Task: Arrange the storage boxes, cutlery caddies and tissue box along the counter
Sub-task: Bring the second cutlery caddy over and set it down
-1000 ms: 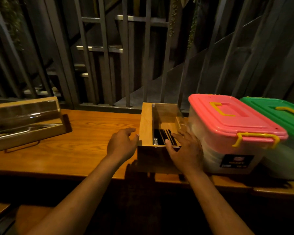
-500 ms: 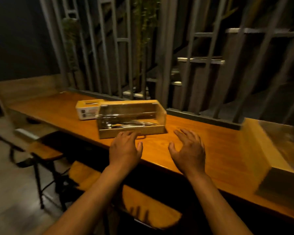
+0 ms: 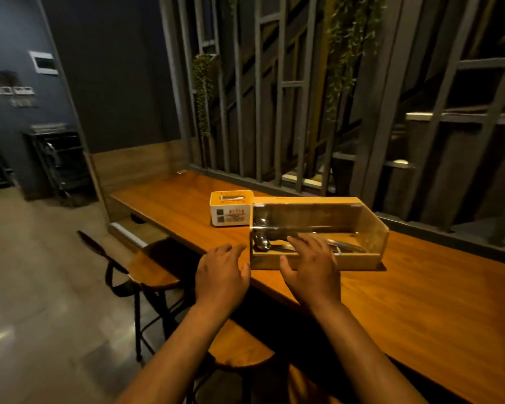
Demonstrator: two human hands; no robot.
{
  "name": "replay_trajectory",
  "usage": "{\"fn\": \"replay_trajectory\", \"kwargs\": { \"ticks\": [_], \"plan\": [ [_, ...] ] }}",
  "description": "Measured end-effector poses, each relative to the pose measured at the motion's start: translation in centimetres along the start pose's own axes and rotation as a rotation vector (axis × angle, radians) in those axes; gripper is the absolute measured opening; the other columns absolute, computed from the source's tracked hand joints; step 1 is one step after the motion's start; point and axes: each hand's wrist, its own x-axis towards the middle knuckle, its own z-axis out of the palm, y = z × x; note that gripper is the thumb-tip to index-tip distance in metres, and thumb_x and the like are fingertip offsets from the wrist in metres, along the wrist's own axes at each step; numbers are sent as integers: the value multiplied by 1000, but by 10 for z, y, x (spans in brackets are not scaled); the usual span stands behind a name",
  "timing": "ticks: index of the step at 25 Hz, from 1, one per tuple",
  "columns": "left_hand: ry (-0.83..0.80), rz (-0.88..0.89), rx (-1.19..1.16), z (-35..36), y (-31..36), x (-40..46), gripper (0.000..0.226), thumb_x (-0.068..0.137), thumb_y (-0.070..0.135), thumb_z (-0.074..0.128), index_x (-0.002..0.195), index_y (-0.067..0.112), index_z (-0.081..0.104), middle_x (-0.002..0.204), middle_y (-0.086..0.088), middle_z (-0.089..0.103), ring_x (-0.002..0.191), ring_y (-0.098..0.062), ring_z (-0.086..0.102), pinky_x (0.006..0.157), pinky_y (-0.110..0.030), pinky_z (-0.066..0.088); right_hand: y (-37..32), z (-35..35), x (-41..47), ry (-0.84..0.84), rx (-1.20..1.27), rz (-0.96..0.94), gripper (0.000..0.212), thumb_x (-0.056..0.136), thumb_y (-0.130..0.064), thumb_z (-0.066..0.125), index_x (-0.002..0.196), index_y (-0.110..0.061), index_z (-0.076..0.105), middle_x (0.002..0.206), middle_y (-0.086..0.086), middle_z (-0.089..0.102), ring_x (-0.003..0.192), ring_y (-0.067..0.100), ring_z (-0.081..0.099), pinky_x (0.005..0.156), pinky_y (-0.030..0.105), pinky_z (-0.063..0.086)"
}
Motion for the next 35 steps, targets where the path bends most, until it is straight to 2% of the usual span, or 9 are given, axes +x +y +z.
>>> {"fn": "replay_trajectory", "kwargs": {
  "ticks": [9, 12, 15, 18, 21, 24, 27, 29, 35],
  "plan": [
    [14, -64, 101, 16, -57, 76, 47, 93, 43, 51, 138, 31, 48, 138, 3, 55, 128, -17, 46, 107, -37, 37, -53, 110, 123, -241, -154, 6, 74, 83, -63, 52, 145, -26, 36, 154, 8, 34, 145, 29, 21, 118, 55, 10],
    [-10, -52, 75, 25, -84, 108, 47, 92, 41, 53, 138, 31, 49, 137, 2, 55, 128, -18, 46, 104, -37, 38, -55, 133, 136, -174, -269, -31, 69, 85, -52, 54, 145, -23, 35, 154, 8, 35, 143, 29, 26, 117, 57, 15],
    [-70, 4, 15, 44, -100, 138, 47, 91, 37, 55, 137, 30, 50, 138, 2, 56, 127, -20, 48, 100, -39, 43, -45, 139, 120, -118, -274, -96, 61, 84, -44, 56, 141, -25, 43, 149, 5, 43, 139, 27, 36, 113, 57, 20],
    [-89, 73, -146, 64, -89, 171, 46, 92, 38, 54, 137, 30, 50, 139, 2, 55, 130, -20, 47, 102, -42, 44, -31, 126, 99, -66, -260, -126, 56, 81, -44, 53, 136, -34, 48, 145, -3, 50, 136, 23, 42, 111, 61, 19],
    [-191, 83, -303, 83, -71, 200, 54, 91, 50, 53, 141, 31, 44, 142, -1, 52, 132, -24, 44, 103, -46, 43, -19, 106, 77, -7, -242, -61, 54, 78, -42, 54, 132, -44, 49, 142, -10, 52, 135, 21, 42, 111, 63, 19],
    [-366, 92, -365, 99, -60, 204, 67, 87, 62, 51, 145, 30, 37, 146, -6, 49, 131, -30, 45, 102, -43, 43, 1, 85, 48, 85, -133, 78, 52, 76, -36, 56, 128, -42, 56, 140, -13, 53, 138, 17, 37, 110, 54, 35],
    [-582, 98, -582, 104, -34, 179, 77, 86, 60, 56, 151, 31, 27, 151, -3, 44, 134, -28, 44, 102, -36, 40, 22, 59, 34, 163, -159, 182, 54, 75, -53, 62, 127, -37, 59, 138, -14, 54, 138, 13, 36, 101, 38, 48],
    [-613, 102, -635, 107, -19, 162, 83, 84, 63, 56, 153, 36, 19, 156, -1, 36, 140, -28, 38, 107, -38, 37, 27, 47, 35, 128, -217, 239, 63, 73, -61, 67, 130, -39, 56, 142, -15, 50, 140, 13, 32, 101, 35, 46],
    [-629, 81, -614, 104, -4, 149, 83, 85, 64, 55, 152, 41, 13, 159, 1, 29, 143, -30, 32, 107, -44, 38, 32, 41, 25, 119, -246, 269, 67, 73, -60, 71, 134, -40, 51, 147, -15, 45, 143, 12, 25, 103, 30, 37]
  ]
}}
